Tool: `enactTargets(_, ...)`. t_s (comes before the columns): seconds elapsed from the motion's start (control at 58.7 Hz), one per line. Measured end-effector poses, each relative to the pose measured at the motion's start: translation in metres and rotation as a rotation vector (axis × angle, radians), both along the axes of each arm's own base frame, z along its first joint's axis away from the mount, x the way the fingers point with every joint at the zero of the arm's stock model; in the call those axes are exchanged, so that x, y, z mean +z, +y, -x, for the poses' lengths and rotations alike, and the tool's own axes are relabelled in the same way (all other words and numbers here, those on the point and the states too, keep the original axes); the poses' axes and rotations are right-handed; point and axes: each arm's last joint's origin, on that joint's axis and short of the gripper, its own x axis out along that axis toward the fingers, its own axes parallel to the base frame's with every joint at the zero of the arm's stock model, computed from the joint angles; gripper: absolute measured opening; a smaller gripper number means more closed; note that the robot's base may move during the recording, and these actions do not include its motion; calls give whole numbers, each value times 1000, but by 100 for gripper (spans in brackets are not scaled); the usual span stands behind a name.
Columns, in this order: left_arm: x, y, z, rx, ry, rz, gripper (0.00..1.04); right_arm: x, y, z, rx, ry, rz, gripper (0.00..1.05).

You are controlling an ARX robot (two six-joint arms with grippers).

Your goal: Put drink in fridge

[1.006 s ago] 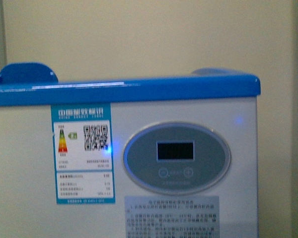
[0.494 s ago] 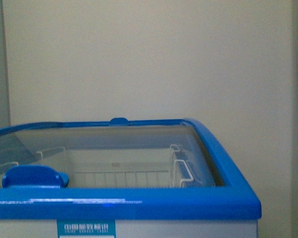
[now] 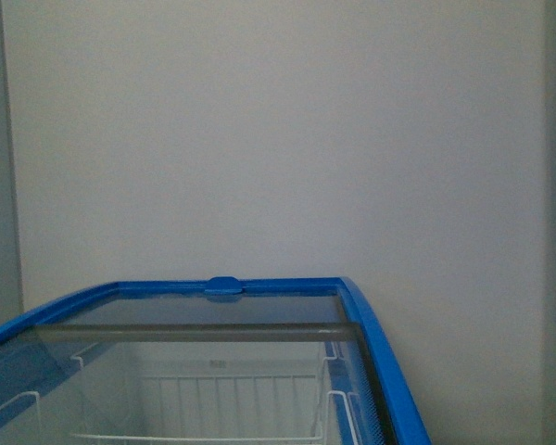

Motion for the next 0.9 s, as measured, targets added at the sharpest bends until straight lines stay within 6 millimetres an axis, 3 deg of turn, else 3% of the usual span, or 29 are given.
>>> enactTargets(0.119,0,0,0,1,0,0,97,0,0,0,0,0,0,36)
enactTargets(0.17,0,-1,-2,-79,78,83,97,0,0,0,0,0,0,36)
enactTargets(0.239,7,-3,-16,-173,154,157,97,0,0,0,0,0,0,36)
enactTargets(0.324,21,-3,-38,-234,131,96,97,0,0,0,3,0,0,36)
enactTargets(0.443,34,0,-61,-329,67,-56,97,0,0,0,-1,0,0,36)
enactTargets(0.545,37,6,-89,-481,39,-317,97,0,0,0,0,0,0,36)
enactTargets(0.716,38,11,-120,-695,-18,-730,97,0,0,0,0,0,0,36)
enactTargets(0.903,46,9,-148,-805,-19,-919,97,0,0,0,0,0,0,36)
